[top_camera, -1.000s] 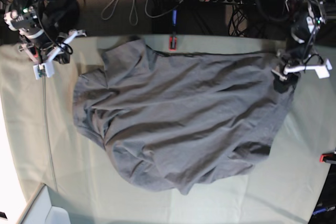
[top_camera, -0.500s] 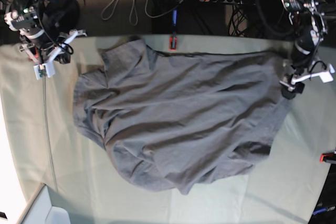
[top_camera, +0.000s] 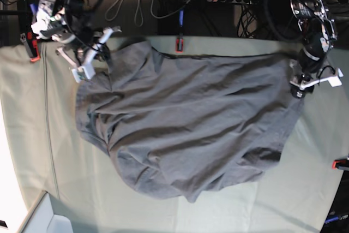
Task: Layout the t-shirt on the table in an organized manner, then fold the t-shirt properly
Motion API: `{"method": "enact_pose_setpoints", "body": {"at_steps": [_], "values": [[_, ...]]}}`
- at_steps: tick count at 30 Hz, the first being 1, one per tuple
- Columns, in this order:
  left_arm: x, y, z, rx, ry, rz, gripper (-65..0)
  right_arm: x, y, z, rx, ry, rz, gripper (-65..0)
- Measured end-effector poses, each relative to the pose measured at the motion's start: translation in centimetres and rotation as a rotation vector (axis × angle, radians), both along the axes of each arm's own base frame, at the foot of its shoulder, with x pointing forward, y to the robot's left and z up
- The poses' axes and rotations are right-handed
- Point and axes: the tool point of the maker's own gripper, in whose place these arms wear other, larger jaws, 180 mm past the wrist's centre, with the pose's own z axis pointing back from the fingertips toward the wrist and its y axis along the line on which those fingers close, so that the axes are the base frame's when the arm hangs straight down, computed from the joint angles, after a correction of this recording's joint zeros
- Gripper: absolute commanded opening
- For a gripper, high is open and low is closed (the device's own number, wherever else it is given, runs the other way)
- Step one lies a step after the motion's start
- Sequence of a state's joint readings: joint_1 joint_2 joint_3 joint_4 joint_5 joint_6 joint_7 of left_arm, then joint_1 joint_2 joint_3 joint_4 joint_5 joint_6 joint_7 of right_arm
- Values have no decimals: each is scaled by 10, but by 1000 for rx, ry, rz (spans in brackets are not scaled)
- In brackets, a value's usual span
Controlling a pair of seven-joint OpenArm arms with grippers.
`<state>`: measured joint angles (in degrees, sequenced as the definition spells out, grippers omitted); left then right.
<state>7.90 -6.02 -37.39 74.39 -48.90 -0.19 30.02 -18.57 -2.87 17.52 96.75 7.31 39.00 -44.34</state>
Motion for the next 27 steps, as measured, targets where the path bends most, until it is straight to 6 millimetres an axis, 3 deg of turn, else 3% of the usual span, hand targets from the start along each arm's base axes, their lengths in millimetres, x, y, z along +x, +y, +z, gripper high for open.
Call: {"method": "enact_pose_setpoints", "body": {"at_steps": [3, 8, 15, 18, 25, 27], "values": [[-2, 0, -1, -2, 2, 2, -648, 2, 5, 1, 9, -5, 6, -611], [-13, 4, -3, 13, 31, -15, -650, 10, 3, 5, 5, -24, 6, -494], [-16, 10, 17, 74, 1, -35, -649, 9, 14, 3, 25, -16, 0, -321], [-16, 10, 18, 76, 0, -37, -649, 11, 21, 4, 53, -27, -4, -315], [-18, 10, 17, 76, 3, -37, -649, 15, 24, -23, 110, 42, -48, -317], [-20, 10, 16, 76, 7, -37, -649, 15, 24, -22, 110, 42, -45, -365]]}}
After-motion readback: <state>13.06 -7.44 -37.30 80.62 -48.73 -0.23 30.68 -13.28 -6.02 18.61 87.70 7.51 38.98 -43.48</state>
